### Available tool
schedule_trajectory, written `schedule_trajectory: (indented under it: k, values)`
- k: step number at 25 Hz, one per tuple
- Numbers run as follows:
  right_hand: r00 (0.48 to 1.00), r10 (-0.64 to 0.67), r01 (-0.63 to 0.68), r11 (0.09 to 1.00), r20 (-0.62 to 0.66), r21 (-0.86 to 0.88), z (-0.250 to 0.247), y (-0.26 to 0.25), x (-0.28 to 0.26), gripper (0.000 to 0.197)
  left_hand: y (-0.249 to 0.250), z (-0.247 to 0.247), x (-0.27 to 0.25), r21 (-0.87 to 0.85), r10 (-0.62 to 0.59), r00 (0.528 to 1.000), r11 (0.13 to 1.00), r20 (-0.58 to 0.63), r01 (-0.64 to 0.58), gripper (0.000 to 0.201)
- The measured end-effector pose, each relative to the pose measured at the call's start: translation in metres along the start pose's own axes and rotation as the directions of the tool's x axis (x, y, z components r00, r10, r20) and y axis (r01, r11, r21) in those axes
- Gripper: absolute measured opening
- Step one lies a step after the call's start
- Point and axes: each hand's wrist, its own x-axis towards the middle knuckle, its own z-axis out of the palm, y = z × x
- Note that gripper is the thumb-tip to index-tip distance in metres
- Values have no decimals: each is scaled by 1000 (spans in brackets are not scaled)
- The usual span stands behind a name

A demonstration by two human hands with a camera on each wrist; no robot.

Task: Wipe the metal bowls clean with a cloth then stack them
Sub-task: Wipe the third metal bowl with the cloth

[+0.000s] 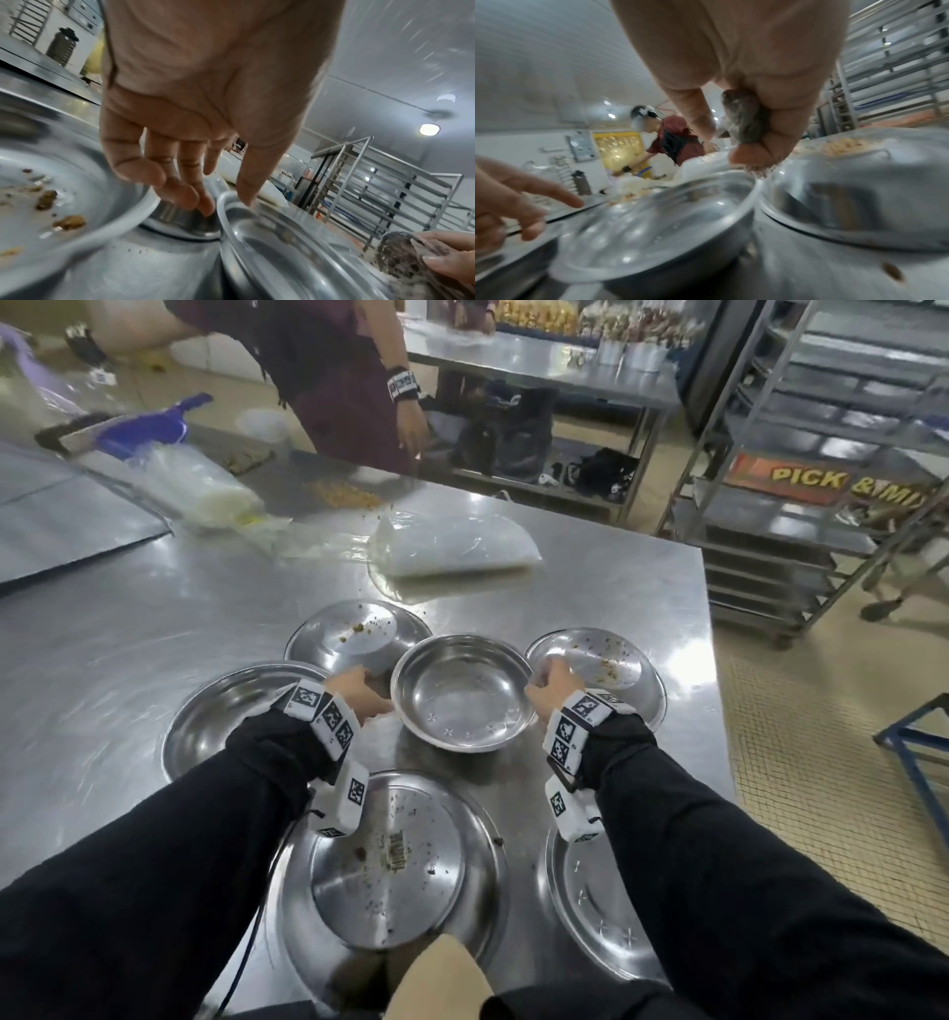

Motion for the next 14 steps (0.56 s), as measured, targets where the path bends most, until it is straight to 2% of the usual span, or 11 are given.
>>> schedule_trajectory:
  k: [3,6,9,12,14]
  values:
    - [972,-233,233,972,17,17,11,-29,-12,31,-27,-23,-28,-20,11,991,1000,-132,-14,57]
    - [915,-376,381,925,146,-2,29,-72,-31,47,-67,-45,-53,-114,-51,969,993,-243,23,55]
    - [864,-419,440,898,278,-14,60,-117,-43,47,-106,-61,-79,-128,-96,947,990,-307,59,47]
    - [803,-450,530,839,392,-121,82,-153,-48,32,-141,-62,-87,-131,-254,906,966,-338,222,69]
    - [804,-368,514,824,467,-237,90,-168,-48,32,-169,-58,-89,-167,-358,878,933,-318,320,86]
